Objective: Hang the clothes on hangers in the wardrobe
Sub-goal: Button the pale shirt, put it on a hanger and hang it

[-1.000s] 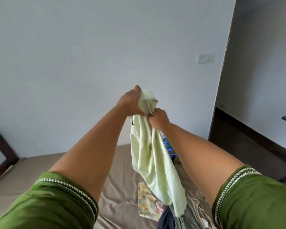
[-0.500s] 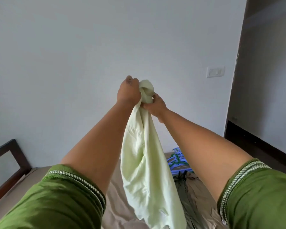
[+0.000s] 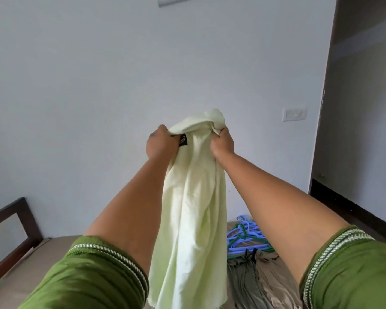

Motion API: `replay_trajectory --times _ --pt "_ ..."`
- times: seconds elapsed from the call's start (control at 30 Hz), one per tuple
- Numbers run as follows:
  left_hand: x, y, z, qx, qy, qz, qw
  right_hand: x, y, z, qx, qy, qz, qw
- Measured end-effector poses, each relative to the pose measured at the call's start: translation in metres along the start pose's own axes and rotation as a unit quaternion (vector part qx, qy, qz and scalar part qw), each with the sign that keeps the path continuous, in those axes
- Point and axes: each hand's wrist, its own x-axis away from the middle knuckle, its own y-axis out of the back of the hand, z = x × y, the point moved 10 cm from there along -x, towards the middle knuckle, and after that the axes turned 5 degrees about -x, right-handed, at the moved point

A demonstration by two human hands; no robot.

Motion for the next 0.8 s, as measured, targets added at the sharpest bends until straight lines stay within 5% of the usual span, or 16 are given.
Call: replay_trajectory --times 0.07,0.2,0.3,0.4,0.57,0.8 --pt "0.0 0.003 -0.009 -0.066 -0.06 0.01 0.996 0.001 -0.001 -0.009 -0.003 -0.033 0.014 0.999" --pt "0.01 -0.017 -0.021 -0.188 -0.164 0.153 0.956 0.006 -0.009 -0.019 -0.035 -0.062 0.071 0.995" --pt "0.005 -0.008 -0.011 -0.166 -0.102 0.123 0.973 0.007 -0.02 -0.026 -0.003 -0.062 0.115 0.991" --pt "0.003 0.011 -0.001 -0.19 -0.048 0.039 0.98 0.007 -0.009 -0.029 0.053 -0.036 0.066 0.996" --pt "0.0 0.004 0.031 -0.17 0.024 0.091 0.981 0.013 0.011 -0.025 0.157 -0.003 -0.045 0.987" --pt "0.001 0.003 0.084 -0.094 0.076 0.044 0.992 0.021 0.005 -0.024 0.148 -0.021 -0.096 0.984"
